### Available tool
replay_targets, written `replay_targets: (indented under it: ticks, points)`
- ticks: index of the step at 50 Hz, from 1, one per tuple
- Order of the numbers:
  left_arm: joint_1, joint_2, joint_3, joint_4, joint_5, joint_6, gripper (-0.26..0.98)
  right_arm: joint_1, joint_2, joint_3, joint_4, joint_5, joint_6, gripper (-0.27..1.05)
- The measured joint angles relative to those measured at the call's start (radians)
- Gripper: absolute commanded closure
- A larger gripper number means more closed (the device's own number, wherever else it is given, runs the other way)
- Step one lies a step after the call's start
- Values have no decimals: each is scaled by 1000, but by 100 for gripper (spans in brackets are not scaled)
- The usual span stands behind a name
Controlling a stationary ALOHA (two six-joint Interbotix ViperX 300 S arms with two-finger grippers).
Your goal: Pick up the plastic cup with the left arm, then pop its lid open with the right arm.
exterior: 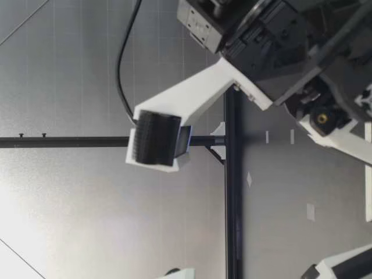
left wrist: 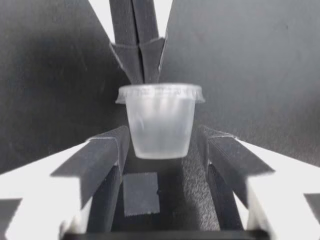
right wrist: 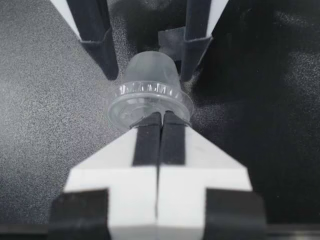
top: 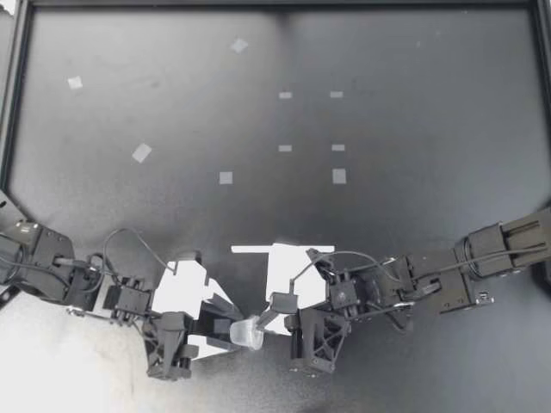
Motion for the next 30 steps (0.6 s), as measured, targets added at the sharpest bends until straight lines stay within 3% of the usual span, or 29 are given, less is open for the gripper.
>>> replay_targets:
  ticks: [18,30]
  points:
    - [0,44,-38,-3,26,6,18,0,0,0,0,0,-2,93]
    - [0,46,-43,-3,34,12,41,2,0,0,0,0,-2,93]
